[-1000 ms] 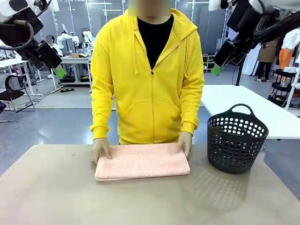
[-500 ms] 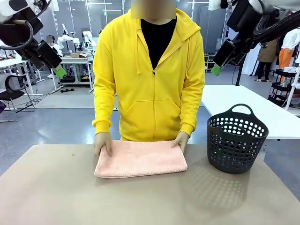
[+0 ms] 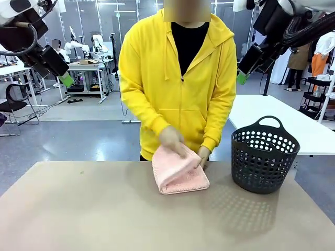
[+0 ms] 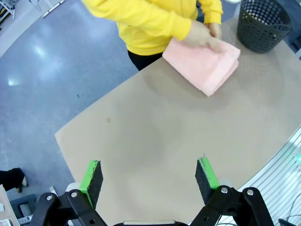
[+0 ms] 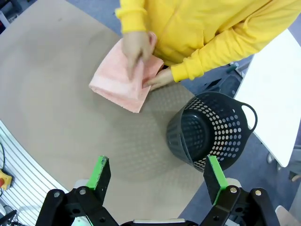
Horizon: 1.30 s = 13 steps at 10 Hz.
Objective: Fold the towel.
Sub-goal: Pick up the 100 cm Hotel Towel and place it on the left side of the table.
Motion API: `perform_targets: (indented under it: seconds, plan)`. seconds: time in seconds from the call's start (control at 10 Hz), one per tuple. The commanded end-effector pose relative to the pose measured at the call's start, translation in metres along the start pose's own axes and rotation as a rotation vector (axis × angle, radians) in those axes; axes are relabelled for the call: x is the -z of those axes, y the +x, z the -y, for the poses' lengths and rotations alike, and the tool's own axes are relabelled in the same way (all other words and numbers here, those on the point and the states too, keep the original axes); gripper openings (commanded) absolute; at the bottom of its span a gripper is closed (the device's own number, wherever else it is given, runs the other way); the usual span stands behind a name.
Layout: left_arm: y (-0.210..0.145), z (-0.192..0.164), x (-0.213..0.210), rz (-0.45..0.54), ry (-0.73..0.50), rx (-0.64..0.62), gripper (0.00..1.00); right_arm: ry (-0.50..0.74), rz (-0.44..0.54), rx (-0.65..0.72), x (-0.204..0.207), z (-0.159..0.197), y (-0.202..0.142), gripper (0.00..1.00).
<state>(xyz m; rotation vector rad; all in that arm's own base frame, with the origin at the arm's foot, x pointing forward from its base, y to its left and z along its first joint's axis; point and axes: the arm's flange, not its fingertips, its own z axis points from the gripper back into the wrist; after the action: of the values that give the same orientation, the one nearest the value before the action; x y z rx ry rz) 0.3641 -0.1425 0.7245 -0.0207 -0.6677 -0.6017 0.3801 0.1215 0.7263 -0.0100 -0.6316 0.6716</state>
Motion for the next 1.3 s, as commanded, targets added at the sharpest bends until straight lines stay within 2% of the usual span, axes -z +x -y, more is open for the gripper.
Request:
perform_targets:
  seconds: [0.0, 1.2]
  plan:
    - [0.0039, -0.0001, -0.0028, -0.006, -0.007, -0.013, 1.0, 0.003, -0.005, 0.01, -0.0007, 0.0003, -0.0003, 1.0]
    - [0.0039, -0.0001, -0.0028, -0.006, -0.007, -0.013, 1.0, 0.003, -0.005, 0.01, -0.0007, 0.0003, -0.0003, 1.0]
